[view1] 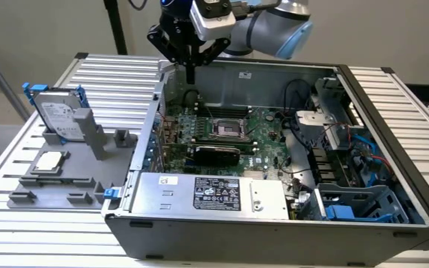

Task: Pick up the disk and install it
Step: 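Reach for the disk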

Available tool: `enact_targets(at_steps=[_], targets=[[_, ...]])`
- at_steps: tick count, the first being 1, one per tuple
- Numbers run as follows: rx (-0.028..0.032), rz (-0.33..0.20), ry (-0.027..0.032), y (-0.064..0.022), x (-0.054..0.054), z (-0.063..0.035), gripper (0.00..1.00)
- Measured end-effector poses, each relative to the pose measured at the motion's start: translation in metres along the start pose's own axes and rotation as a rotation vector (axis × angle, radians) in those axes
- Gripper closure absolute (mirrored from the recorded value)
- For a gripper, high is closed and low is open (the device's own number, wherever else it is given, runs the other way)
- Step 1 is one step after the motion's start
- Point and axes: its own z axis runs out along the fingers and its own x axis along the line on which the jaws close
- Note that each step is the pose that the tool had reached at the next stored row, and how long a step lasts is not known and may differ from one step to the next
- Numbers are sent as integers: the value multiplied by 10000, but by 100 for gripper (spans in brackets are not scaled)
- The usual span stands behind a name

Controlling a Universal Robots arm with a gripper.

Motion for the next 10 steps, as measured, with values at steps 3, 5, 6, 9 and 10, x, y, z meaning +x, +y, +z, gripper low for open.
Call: enact_targets(at_steps=[3, 5, 6, 9, 10], targets=[[0, -1, 0, -10, 139, -1, 89], [0, 0, 0, -14, 229, -1, 89], [1, -1, 1, -17, 273, -2, 89], [0, 0, 0, -24, 411, 1, 89], [0, -1, 0, -27, 456, 1, 89]])
